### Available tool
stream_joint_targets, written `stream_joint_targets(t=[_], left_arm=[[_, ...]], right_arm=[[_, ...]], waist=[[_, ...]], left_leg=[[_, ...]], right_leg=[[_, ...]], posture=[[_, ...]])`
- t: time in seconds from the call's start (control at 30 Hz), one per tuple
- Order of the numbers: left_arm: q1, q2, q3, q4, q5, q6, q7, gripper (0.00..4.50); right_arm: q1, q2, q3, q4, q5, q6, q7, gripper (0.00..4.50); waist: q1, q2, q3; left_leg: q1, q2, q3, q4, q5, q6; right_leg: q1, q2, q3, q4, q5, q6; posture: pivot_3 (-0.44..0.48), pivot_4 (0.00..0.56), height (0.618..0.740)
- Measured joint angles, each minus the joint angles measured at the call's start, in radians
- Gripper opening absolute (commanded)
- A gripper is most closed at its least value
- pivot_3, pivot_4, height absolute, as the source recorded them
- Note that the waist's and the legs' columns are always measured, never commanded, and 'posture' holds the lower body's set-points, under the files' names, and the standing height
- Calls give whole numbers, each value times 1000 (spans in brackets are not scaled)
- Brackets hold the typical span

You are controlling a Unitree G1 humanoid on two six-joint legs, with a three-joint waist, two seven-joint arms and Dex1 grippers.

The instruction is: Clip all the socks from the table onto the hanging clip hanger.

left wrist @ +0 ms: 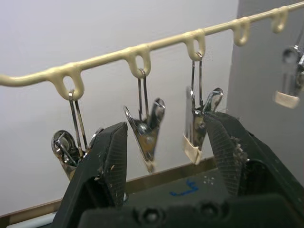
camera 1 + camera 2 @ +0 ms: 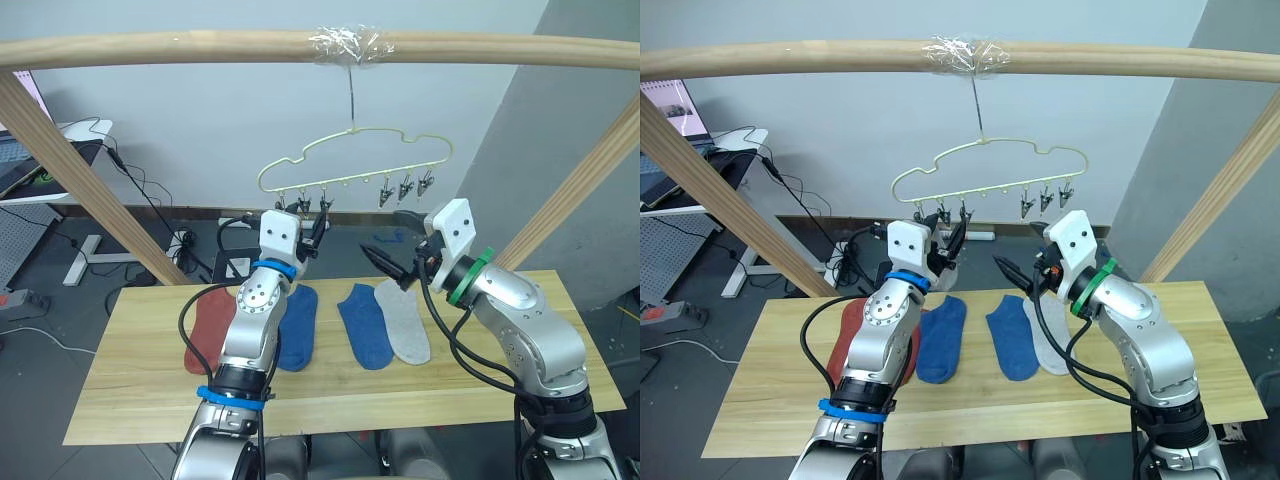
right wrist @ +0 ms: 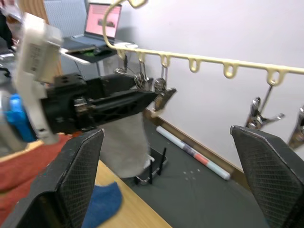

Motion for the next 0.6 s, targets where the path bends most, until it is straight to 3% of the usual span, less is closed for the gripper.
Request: stream_joint_targets(t=[0.13,0.6], left_arm=[[-9,-1,10,18,9,-22,11,1338],[-9,-5,17,33,16,-30,31,1338]], right_arm=[[0,-1,-3,0,9,0,-1,4500],[-1,-6,-9,0,9,0,-6,4500]], waist=[[-1,0,0],[-1,0,0]], left_leg=[[0,0,0,0,0,0],[0,0,0,0,0,0]], right_leg=[[0,0,0,0,0,0],[0,0,0,0,0,0]], posture=[[-147,142,740],[-146,145,740]])
